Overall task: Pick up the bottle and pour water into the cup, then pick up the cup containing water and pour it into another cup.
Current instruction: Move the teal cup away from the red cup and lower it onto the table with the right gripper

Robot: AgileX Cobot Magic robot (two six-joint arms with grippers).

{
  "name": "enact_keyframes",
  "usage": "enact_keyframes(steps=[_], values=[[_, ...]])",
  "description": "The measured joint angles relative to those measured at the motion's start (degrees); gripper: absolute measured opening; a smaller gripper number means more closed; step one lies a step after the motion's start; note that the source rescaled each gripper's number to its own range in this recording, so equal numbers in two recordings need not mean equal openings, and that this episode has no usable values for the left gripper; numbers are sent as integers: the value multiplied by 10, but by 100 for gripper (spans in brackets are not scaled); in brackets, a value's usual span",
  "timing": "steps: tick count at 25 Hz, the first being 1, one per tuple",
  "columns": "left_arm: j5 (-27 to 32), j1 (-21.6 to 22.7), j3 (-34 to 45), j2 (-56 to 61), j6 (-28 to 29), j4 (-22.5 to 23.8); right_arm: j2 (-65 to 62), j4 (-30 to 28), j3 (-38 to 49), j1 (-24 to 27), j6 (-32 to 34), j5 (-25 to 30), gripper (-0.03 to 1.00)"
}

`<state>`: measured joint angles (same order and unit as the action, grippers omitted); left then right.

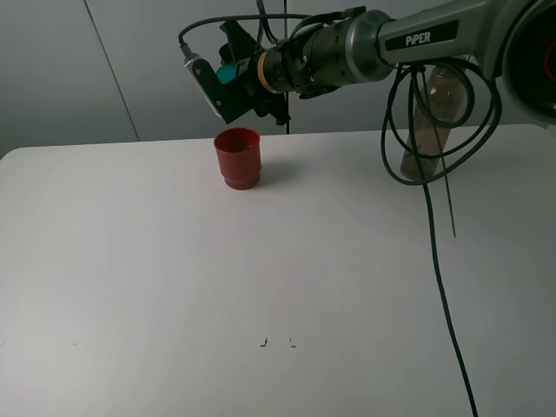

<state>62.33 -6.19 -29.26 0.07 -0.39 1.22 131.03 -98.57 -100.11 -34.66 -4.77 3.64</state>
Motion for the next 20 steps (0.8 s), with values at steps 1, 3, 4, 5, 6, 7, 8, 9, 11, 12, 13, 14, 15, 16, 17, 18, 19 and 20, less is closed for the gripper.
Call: enact_keyframes(steps=[1,3,4,5,6,7,8,9,11,12,13,14,15,16,17,18,19,20], values=[[0,0,0,0,0,0,0,8,0,0,12,-2,11],[0,0,0,0,0,0,0,30,0,0,29,-3,11],[0,0,0,0,0,0,0,41,0,0,40,-4,11],[0,0,0,0,0,0,0,58,0,0,52,-4,11],[0,0,0,0,0,0,0,72,0,0,68,-4,11],[0,0,0,0,0,0,0,87,0,0,89,-4,11],[0,0,0,0,0,0,0,95,0,0,112,-1,11],[0,0,0,0,0,0,-1,100,0,0,146,4,11],[0,0,0,0,0,0,-6,122,0,0,212,9,11],[0,0,0,0,0,0,-13,136,0,0,252,9,11],[0,0,0,0,0,0,-22,154,0,3,294,7,11],[0,0,0,0,0,0,-30,171,0,5,332,7,11],[0,0,0,0,0,0,-41,194,0,9,376,7,11],[0,0,0,0,0,0,-49,210,0,14,418,7,11],[0,0,0,0,0,0,-58,231,4,19,453,7,11],[0,0,0,0,0,0,-66,249,9,22,476,6,11],[0,0,0,0,0,0,-78,273,19,27,493,4,11],[0,0,0,0,0,0,-86,293,29,31,504,0,11]])
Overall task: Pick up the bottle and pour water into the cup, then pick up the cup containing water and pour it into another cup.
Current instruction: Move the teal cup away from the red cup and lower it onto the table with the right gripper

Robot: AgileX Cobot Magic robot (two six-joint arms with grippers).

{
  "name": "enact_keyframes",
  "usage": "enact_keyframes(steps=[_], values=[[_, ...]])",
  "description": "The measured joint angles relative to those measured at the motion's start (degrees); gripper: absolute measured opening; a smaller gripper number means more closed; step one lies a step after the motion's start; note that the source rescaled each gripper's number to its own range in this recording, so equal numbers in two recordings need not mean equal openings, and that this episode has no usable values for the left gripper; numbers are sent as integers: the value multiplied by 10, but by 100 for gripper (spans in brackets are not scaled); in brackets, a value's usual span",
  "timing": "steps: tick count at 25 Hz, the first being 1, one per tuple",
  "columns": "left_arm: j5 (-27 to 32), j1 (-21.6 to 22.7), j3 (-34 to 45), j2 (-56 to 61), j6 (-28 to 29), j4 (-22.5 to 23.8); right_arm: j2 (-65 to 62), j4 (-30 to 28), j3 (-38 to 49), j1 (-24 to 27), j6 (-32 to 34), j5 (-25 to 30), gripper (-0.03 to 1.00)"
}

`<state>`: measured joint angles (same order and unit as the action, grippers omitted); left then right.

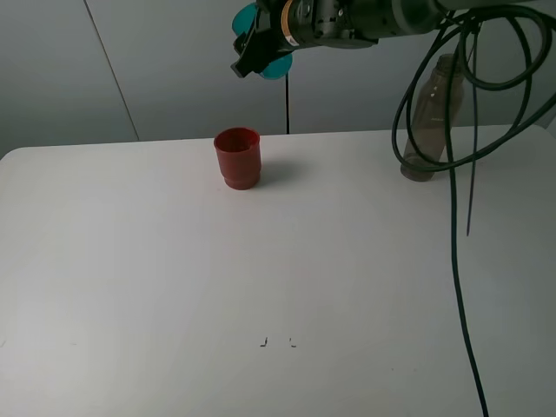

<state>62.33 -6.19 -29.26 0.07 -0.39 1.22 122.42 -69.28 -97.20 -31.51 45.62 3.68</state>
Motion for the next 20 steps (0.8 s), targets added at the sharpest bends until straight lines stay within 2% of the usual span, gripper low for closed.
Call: enact_keyframes(steps=[5,8,11,17,20], values=[[0,0,0,0,0,0,-50,121,84,16,7,-26,11],[0,0,0,0,0,0,-84,196,144,25,-27,-53,11],[0,0,0,0,0,0,-123,290,216,37,-110,-95,11],[0,0,0,0,0,0,-200,455,358,63,-295,-125,11],[0,0,0,0,0,0,-231,522,441,82,-353,-184,11]])
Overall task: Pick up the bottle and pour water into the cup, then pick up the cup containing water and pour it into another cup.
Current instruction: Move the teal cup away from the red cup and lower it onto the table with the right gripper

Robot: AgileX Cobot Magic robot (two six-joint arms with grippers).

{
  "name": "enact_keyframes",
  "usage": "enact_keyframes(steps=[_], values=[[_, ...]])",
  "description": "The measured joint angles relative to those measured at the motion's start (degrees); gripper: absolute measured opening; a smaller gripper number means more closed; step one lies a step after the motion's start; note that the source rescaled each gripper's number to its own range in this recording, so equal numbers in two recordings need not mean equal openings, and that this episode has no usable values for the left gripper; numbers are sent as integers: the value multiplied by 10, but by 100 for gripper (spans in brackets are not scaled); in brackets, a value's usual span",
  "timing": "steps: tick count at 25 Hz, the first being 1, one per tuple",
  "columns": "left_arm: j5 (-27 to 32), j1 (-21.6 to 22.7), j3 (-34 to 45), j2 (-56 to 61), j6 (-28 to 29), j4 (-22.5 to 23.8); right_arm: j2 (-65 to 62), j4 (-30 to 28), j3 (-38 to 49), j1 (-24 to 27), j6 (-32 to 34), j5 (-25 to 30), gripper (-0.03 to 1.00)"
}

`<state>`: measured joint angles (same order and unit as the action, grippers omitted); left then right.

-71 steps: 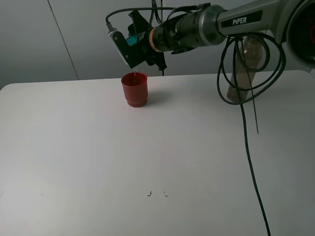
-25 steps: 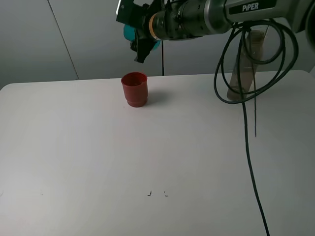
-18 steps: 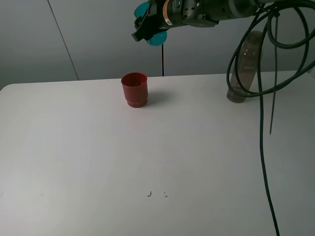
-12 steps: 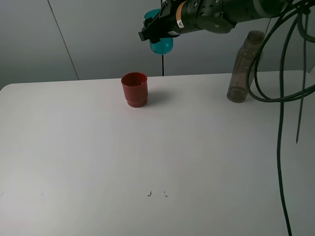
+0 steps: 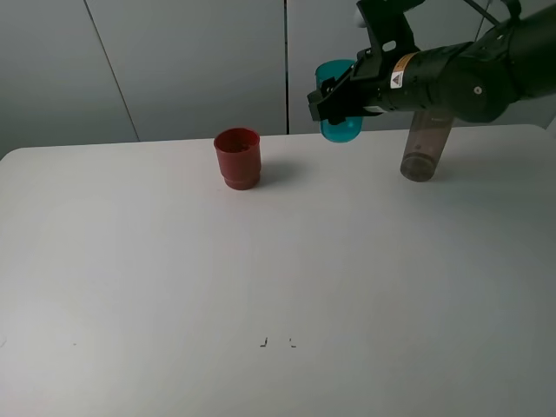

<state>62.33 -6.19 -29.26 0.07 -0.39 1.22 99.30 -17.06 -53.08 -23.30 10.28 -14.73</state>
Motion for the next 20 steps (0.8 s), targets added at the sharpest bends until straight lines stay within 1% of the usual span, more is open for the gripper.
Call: enact_keyframes(steps=[2,5,7,11,13,17,20], values=[[0,0,0,0,0,0,-13,18,55,13,-12,-54,11],[0,0,0,0,0,0,-18,32,135,28,-18,-180,11],[0,0,0,0,0,0,-19,56,180,30,-21,-238,11],[0,0,0,0,0,0,-21,105,232,33,-35,-257,11],[0,0,0,0,0,0,-21,116,248,33,-43,-259,11],[0,0,0,0,0,0,-11,120,254,34,-58,-265,11],[0,0,0,0,0,0,24,120,254,36,-63,-278,11]])
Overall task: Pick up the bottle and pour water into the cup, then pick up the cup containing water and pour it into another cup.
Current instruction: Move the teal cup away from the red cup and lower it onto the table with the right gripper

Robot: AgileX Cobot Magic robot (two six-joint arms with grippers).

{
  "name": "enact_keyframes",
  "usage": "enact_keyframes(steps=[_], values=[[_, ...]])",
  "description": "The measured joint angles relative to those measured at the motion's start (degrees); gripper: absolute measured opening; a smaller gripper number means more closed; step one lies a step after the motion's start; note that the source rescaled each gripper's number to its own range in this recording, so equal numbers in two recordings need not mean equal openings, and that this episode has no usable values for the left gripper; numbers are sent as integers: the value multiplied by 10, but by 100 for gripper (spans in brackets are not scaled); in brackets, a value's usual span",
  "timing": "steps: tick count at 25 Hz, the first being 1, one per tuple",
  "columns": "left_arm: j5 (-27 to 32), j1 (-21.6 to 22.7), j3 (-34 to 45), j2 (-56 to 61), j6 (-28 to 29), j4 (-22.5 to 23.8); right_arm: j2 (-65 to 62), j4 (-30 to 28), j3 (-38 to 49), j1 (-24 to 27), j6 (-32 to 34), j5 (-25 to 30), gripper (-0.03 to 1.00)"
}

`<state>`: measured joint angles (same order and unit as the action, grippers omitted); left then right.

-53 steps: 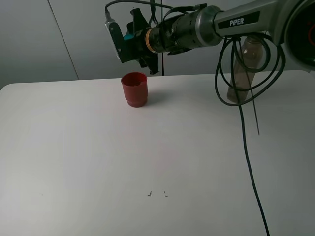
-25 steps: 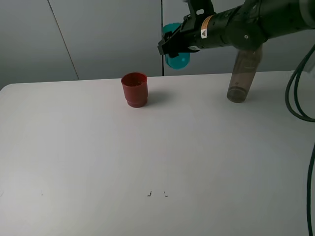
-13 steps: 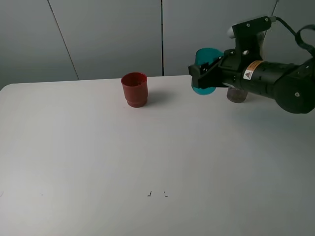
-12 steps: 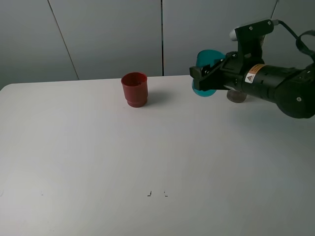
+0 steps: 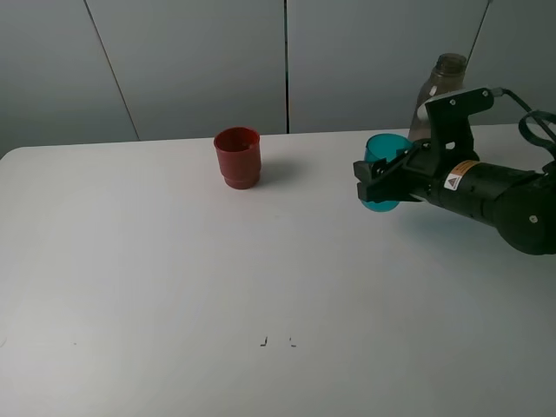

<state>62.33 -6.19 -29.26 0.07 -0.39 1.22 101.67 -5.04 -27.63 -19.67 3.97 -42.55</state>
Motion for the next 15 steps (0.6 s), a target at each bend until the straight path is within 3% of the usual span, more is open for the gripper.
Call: enact_keyframes(steps=[15], values=[[0,0,0,0,4,0,123,0,1,3,-6,-130,11]])
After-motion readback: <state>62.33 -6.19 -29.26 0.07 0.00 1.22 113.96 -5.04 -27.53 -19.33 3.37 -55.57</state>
